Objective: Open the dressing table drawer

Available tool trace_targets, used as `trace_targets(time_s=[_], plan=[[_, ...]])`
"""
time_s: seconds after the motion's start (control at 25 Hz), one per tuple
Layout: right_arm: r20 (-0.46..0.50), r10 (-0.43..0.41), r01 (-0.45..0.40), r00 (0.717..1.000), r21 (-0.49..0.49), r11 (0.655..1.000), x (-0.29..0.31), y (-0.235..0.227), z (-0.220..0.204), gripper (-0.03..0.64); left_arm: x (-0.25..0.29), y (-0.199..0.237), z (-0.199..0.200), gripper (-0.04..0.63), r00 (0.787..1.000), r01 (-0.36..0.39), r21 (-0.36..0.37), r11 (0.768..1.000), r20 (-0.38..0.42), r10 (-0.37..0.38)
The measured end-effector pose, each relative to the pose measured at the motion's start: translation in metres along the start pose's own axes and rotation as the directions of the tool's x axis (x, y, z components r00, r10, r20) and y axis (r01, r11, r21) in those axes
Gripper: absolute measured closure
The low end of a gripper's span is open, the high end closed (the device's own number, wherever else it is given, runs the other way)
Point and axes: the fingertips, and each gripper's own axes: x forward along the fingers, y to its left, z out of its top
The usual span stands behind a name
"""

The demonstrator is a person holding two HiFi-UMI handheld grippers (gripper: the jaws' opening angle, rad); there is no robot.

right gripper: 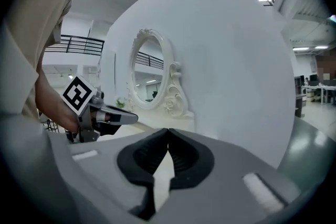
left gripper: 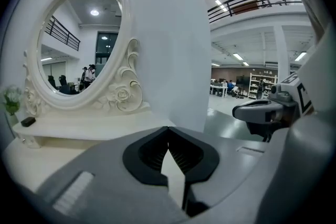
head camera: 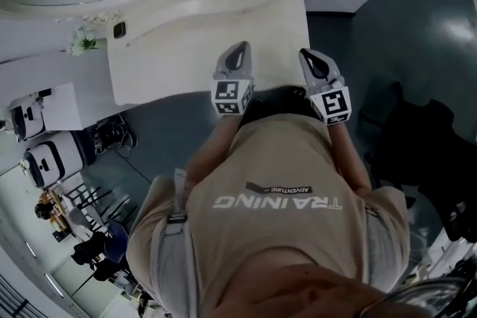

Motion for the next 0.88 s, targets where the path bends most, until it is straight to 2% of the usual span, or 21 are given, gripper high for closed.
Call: trace_targets(time_s=[0.16, 0.36, 0.56, 0.68, 0.88], plan=[[-0.012, 0.062, -0.062, 0.998, 0.003, 0.998, 0.017, 0.005, 0.000, 0.614, 0.021, 0.016, -0.006, 0.587, 0.997, -0.073, -0.087, 0.994, -0.024, 0.071], [-0.046, 0.105, -0.105, 0.993, 0.017, 0.994, 0.036, 0.009, -0.007, 0.614, 0.057, 0.032, -0.026, 0.586, 0.991, -0.111, -0.089, 0.990, -0.090, 0.103], [-0.095, 0.091, -0.089, 0.991, 0.025, 0.996, 0.039, -0.002, -0.024, 0.614, 0.095, 0.055, -0.063, 0.581, 0.980, -0.141, -0.125, 0.982, -0.160, 0.120], [-0.129, 0.077, -0.076, 0.989, 0.016, 0.997, 0.043, -0.015, -0.032, 0.614, 0.123, 0.070, -0.078, 0.485, 0.973, -0.163, -0.143, 0.976, -0.185, 0.135], [-0.172, 0.062, -0.061, 0.983, 0.013, 0.998, 0.048, -0.023, -0.034, 0.614, 0.151, 0.085, -0.090, 0.482, 0.964, -0.188, -0.162, 0.969, -0.217, 0.151]])
